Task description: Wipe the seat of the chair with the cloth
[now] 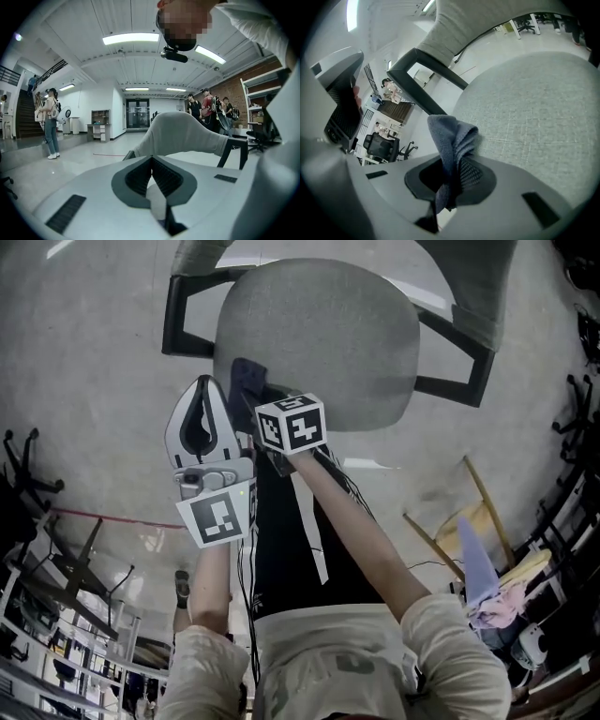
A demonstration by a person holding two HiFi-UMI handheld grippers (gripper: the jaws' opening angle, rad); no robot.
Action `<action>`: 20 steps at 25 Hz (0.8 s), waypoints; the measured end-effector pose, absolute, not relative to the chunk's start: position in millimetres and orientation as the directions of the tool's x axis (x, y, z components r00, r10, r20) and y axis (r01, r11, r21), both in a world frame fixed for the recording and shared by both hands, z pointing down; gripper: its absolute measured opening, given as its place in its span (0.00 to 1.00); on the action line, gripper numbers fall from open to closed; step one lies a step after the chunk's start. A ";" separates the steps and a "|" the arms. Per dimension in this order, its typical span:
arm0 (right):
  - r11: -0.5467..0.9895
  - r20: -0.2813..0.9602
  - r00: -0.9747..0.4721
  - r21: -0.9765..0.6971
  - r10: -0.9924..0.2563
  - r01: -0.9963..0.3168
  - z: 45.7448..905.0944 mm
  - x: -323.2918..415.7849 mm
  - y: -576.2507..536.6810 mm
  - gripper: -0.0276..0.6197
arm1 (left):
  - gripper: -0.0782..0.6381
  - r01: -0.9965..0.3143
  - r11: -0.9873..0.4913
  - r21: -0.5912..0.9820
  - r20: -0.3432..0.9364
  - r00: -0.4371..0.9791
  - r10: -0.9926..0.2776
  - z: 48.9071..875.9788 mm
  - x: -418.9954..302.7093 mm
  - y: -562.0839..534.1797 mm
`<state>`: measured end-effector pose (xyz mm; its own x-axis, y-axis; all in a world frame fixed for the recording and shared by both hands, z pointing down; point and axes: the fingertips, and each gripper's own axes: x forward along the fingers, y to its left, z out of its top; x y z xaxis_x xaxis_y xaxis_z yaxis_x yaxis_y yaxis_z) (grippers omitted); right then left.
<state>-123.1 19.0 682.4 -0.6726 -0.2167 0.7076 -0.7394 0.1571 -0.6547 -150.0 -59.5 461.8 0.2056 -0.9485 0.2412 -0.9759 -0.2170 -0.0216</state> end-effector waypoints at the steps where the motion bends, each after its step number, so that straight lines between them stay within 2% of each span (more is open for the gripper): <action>1: 0.158 0.710 -0.669 -0.651 -0.220 -0.742 682.3 -116.4 21.1 0.12 | 0.13 -0.973 -0.229 -0.022 0.244 0.217 -0.945 462.2 -146.0 -59.7; 10: 0.154 0.764 -0.587 -0.567 -0.269 -0.809 684.8 -28.0 38.0 0.12 | 0.13 -0.940 -0.341 0.003 0.242 0.332 -0.912 459.8 -96.2 -67.5; 20: 0.065 0.836 -0.451 -0.455 -0.312 -0.888 684.3 88.9 68.2 0.12 | 0.13 -0.889 -0.456 0.051 0.276 0.451 -0.849 466.7 -36.7 -63.6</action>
